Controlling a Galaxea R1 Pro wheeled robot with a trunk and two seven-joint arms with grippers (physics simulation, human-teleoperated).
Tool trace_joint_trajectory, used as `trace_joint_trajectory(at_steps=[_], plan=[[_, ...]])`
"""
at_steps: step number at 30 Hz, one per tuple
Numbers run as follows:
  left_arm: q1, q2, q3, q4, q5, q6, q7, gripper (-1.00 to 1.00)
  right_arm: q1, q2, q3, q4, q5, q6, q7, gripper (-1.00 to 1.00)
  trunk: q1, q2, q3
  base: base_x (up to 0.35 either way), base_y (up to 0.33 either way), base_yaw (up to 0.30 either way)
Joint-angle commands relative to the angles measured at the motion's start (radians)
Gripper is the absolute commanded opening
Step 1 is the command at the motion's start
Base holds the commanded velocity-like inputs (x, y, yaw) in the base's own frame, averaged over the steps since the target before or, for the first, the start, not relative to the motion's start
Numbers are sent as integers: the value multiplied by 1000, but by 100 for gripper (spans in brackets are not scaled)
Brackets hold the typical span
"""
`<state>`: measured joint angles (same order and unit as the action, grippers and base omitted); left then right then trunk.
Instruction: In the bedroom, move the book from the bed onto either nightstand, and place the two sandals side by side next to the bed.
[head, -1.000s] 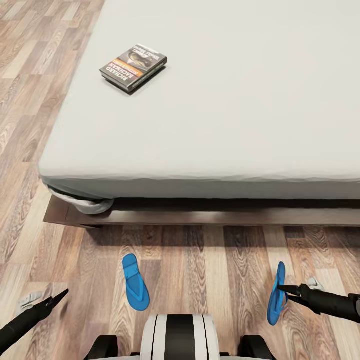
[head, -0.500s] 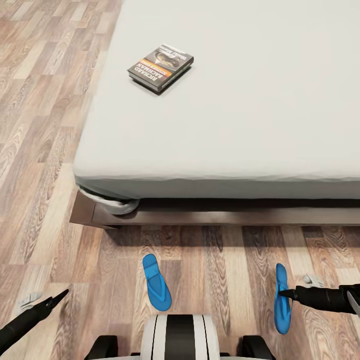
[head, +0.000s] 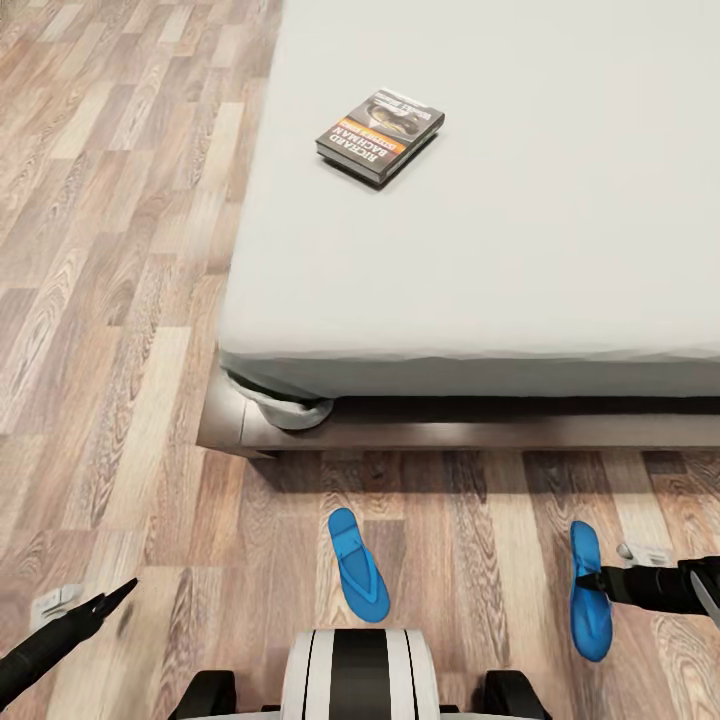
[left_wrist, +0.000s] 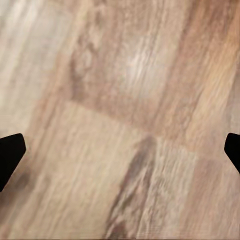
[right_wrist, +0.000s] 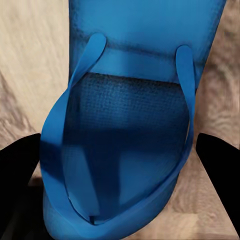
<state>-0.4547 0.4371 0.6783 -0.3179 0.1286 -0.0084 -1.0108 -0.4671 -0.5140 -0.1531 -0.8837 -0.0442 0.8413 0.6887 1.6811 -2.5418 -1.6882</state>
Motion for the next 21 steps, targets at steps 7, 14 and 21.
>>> trace_joint_trajectory(at_steps=[7, 14, 21], plan=[[-1, 0, 1, 2, 2, -1, -2, 100, 0, 0, -2, -3, -5, 8, -1, -100, 0, 0, -1, 0, 283, 0], [-1, 0, 1, 2, 2, -1, -2, 100, 0, 0, -2, -2, -4, 8, -13, -100, 0, 0, -1, 0, 283, 0], [-1, 0, 1, 2, 2, -1, -2, 100, 0, 77, -2, -19, -5, 7, -326, -100, 0, 0, -1, 0, 283, 0]])
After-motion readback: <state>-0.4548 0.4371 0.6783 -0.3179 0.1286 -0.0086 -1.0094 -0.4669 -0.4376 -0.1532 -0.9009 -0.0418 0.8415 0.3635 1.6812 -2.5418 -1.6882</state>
